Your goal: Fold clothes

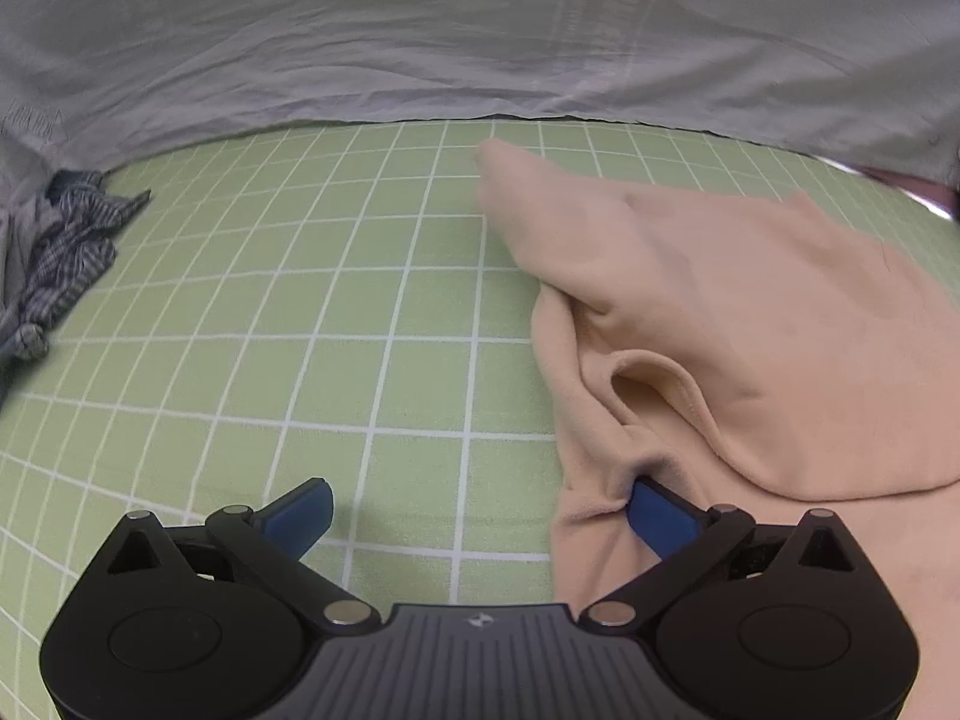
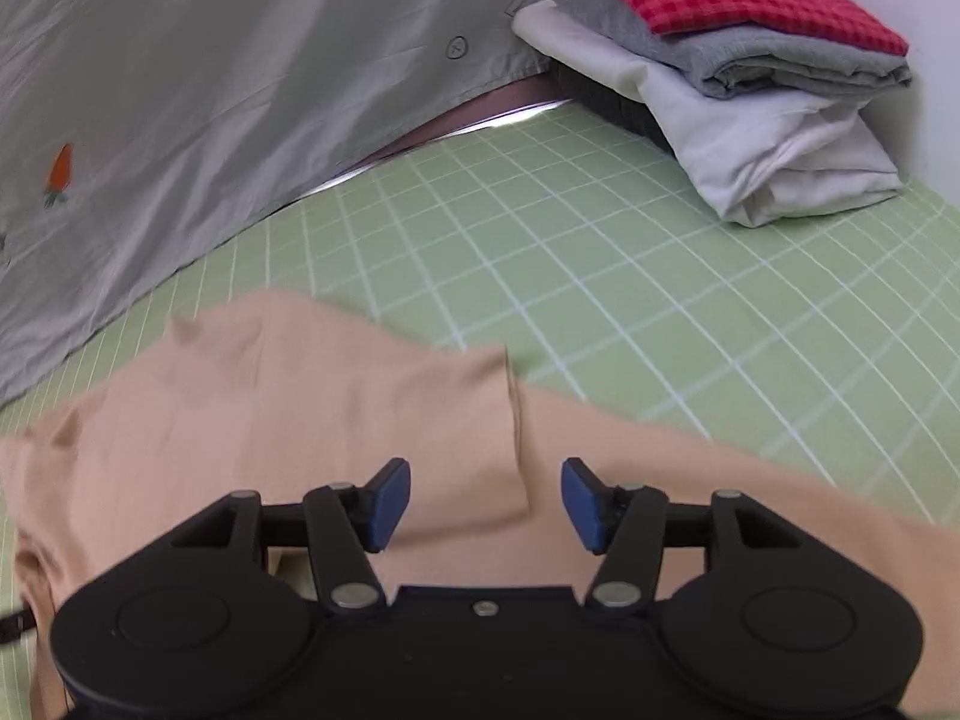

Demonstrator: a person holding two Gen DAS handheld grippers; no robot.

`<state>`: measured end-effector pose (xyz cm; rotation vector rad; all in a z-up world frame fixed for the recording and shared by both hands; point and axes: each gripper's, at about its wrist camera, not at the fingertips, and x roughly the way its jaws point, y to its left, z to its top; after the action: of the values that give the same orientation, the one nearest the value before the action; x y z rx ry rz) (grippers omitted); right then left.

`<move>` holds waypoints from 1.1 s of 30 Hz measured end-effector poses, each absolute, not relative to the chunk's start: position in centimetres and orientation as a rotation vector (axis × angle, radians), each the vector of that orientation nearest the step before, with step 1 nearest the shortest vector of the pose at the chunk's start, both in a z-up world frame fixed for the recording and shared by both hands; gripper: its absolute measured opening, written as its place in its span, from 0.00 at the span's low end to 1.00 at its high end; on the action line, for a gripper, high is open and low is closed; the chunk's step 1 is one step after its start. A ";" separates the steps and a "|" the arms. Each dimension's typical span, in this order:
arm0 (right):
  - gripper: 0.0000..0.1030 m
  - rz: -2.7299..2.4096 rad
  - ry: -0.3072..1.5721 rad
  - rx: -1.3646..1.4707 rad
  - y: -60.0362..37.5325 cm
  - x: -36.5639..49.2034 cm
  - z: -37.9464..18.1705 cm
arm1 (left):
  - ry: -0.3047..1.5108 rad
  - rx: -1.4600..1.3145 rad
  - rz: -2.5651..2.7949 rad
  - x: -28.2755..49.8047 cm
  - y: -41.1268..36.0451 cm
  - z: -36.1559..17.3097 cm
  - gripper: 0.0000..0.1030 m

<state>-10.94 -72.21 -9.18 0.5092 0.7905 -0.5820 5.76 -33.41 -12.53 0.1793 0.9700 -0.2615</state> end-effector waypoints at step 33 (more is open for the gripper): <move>0.04 -0.774 0.694 0.489 -78.6 -11.8 -8.1 | 1.017 -0.018 -0.321 9.6 -31.7 -9.3 0.97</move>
<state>-11.80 -78.59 -8.14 0.4887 0.6943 -0.7738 9.63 -31.68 -9.26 -0.0182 1.0175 -0.3213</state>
